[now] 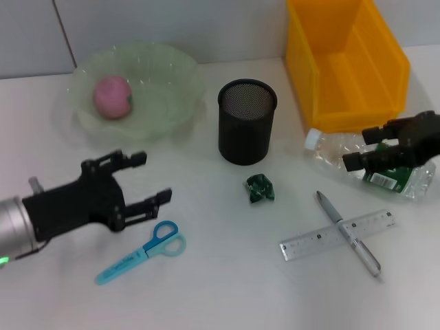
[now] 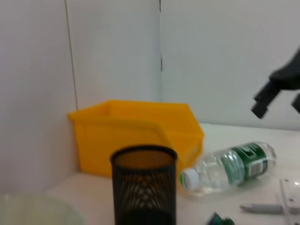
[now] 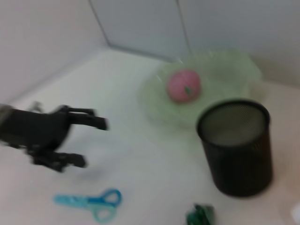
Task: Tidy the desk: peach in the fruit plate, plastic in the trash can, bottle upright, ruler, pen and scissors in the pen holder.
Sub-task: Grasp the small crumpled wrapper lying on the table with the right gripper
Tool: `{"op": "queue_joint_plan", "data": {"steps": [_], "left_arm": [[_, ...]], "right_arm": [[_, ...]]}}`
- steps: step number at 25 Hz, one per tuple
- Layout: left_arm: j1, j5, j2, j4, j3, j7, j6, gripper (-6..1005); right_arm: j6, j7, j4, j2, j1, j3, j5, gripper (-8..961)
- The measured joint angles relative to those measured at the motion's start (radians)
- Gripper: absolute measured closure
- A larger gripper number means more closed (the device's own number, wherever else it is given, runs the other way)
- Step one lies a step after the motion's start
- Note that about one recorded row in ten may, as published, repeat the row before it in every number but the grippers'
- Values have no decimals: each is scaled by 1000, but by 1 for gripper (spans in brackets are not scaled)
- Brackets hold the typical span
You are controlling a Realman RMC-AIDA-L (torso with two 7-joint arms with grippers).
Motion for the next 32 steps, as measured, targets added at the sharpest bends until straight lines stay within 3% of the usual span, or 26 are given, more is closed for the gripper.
{"op": "queue_joint_plan", "data": {"steps": [4,8,11,19,24,32], "left_arm": [[42,-3,-3,-12,6,2,13,213],[47,-3,-3,-12,7,2,25,213],[45,-3,-3,-12,8,2,29,213],[37,-3,-3,-12,34,7,31,214],[37,0,-4,-12,43,7,31,214],[26,-2,-4,-22,62,8,29,214]], "right_arm": [[0,278,-144,0,66,-185,-190,104],[10,385,-158,0,103,-287,-275,105],[77,480,-124,4,118,-411,-309,106],[291,595,7,7,124,-618,-306,108],[412,639,82,10,141,-704,-300,114],[515,646,215,11,187,-758,-227,124]]}}
